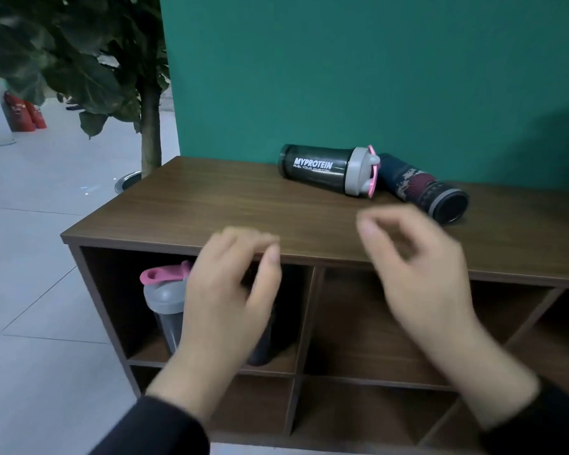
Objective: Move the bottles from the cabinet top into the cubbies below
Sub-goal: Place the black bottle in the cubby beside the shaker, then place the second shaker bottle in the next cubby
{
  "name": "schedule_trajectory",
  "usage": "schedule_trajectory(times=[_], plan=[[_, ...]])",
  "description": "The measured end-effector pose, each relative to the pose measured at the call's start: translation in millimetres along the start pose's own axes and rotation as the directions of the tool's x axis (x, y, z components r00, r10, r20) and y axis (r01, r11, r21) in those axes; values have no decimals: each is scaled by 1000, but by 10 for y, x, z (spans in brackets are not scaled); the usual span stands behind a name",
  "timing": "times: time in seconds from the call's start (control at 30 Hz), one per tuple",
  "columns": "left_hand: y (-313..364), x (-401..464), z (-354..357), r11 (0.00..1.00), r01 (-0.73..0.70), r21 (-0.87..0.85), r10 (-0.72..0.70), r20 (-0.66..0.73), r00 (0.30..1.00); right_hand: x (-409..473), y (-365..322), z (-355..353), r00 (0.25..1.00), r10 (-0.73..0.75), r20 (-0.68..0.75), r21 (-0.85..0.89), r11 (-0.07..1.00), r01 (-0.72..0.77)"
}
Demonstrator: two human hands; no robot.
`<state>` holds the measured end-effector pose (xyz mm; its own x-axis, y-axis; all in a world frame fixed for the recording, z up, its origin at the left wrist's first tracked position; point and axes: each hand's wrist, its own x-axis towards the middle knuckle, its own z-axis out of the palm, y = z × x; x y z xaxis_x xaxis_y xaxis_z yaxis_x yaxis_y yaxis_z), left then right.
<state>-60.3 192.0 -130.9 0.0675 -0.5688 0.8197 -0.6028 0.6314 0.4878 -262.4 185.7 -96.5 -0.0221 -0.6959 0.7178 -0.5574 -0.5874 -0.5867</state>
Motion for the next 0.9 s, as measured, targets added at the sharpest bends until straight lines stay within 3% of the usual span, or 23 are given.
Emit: schedule_trajectory(times=[0.07, 0.17, 0.23, 0.3, 0.4, 0.57, 0.9], plan=[[24, 403, 99, 996, -1, 91, -4, 52, 999, 489, 168, 15, 984, 169, -58, -11, 985, -170], [-160, 903, 307, 960, 96, 264, -167, 262, 951, 1024, 484, 140, 909, 417, -21, -49, 907, -418], [-332, 1018, 404, 912, 150, 381, -310, 400, 862, 1253, 706, 241, 895, 445, 37, -194, 882, -430], [-446, 922, 464, 859, 110, 501, -385, 487, 784, 1423, 884, 325, 888, 451, 86, -332, 854, -401], [-501, 807, 543, 816, 12, 577, -367, 502, 783, 1644, 1062, 442, 866, 482, 132, -378, 832, -405], [-551, 842, 577, 824, 25, 566, -368, 502, 783, 1813, 1206, 641, 835, 546, 70, -375, 790, -485], [-493, 839, 562, 875, 130, 466, -362, 453, 815, 1593, 1107, 671, 892, 443, 89, -234, 880, -413]])
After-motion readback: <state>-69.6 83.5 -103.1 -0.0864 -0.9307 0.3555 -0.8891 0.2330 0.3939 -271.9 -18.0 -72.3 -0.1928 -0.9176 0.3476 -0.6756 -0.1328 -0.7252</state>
